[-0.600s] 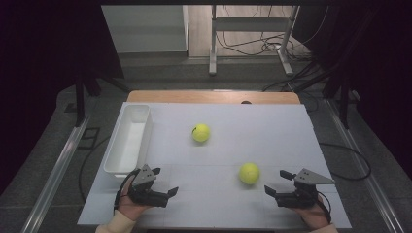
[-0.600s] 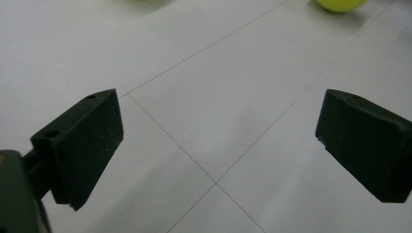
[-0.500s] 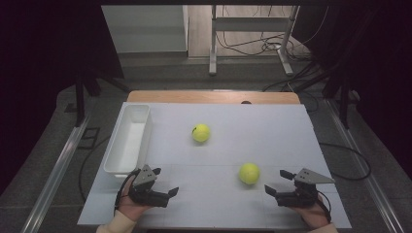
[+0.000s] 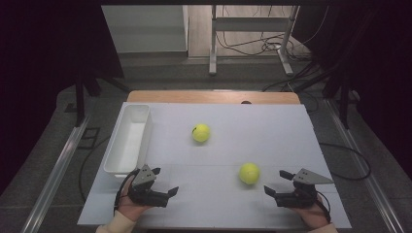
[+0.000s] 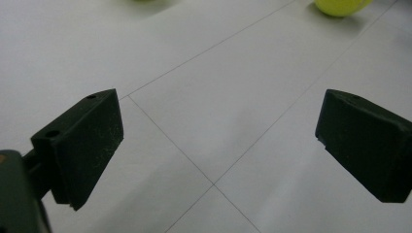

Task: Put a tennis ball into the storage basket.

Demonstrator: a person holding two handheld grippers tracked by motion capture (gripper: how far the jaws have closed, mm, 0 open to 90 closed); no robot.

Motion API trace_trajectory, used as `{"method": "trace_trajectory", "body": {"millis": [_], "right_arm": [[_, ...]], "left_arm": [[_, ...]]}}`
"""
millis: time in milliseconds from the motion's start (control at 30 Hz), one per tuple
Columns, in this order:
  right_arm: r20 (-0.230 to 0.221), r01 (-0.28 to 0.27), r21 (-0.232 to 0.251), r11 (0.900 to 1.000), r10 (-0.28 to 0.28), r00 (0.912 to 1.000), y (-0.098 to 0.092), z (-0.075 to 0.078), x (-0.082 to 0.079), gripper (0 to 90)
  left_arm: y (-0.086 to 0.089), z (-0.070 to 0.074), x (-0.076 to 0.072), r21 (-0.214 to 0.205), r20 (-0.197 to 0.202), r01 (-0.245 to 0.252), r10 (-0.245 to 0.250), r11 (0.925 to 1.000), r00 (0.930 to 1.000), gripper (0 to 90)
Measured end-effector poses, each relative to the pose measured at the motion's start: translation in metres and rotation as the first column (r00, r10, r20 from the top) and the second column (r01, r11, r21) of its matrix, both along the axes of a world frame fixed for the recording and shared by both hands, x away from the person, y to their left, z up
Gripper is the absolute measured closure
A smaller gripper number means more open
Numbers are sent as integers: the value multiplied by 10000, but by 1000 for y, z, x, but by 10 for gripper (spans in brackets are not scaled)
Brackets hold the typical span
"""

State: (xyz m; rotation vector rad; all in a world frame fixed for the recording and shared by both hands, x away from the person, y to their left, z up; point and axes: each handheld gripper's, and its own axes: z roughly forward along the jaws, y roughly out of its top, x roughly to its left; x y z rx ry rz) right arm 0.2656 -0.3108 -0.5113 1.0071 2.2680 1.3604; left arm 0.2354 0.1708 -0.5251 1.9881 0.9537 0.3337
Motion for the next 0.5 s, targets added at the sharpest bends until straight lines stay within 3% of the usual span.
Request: {"method": "trace_trajectory", "body": {"millis": [200,500], "right_arm": [[-38,-103,19,9999,103,9999,3,0,2,122],[-62,-66,-62,10000,66,10000,3,0,1,123]], "left_arm": [[3,1,-1,-174,-18,-104,104,9998,9999,40],[1,2,0,-103,10,-166,166,9998,9999,40]]}}
